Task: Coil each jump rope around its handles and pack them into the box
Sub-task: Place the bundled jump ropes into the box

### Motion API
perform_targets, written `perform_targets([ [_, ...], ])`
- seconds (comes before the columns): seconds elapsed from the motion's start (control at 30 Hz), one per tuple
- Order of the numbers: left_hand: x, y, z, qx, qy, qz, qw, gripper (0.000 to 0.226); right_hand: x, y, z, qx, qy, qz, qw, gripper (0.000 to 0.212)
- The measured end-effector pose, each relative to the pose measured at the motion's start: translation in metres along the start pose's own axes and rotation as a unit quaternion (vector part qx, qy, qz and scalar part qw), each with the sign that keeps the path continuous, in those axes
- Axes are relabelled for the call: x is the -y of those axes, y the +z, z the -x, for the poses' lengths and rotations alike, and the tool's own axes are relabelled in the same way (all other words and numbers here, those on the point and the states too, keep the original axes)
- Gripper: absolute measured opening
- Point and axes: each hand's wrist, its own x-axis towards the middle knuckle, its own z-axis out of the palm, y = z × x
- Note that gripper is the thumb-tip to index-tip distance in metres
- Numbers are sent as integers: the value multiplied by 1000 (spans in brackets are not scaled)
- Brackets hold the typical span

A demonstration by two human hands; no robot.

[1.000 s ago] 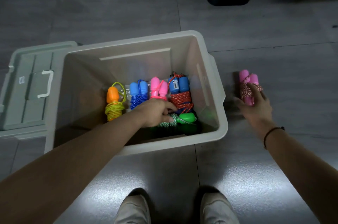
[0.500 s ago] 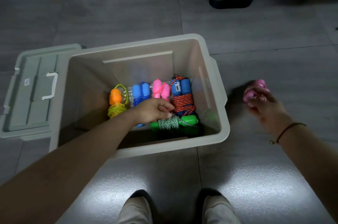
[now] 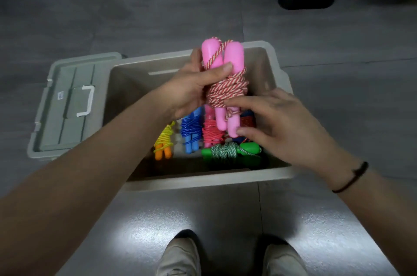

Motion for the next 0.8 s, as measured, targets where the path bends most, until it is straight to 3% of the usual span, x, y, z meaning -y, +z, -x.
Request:
perform_targets([
  [0.07,-6,-23,5,-1,-11,-60,998,72,-3,10,3,-33,27,73,996,49],
  [0.13,-16,-49,11,26,-50,-198,979,53,-7,19,10,-48,90,94,990,54],
  [0.23,-12,-81,21,63,-136,-377,914,38,-11,24,13,-43,143,70,986,57],
  [0.33,16,-97,29,113,-168,-518,831,28,-11,24,11,-51,148,75,985,57],
  [0.4,39,-101,29,150,-202,-577,777,24,-11,25,11,-56,149,77,984,57],
  [0.47,58,-102,28,170,-232,-590,754,25,-13,26,12,-60,152,72,984,54],
  [0.57,71,-101,25,172,-215,-650,708,35,-13,25,12,-63,152,66,984,54],
  [0.73,87,-93,22,141,-128,-798,572,35,-11,24,11,-58,153,66,984,51],
  [0.8,95,-92,22,127,-118,-813,556,33,-12,24,11,-55,153,67,984,50],
])
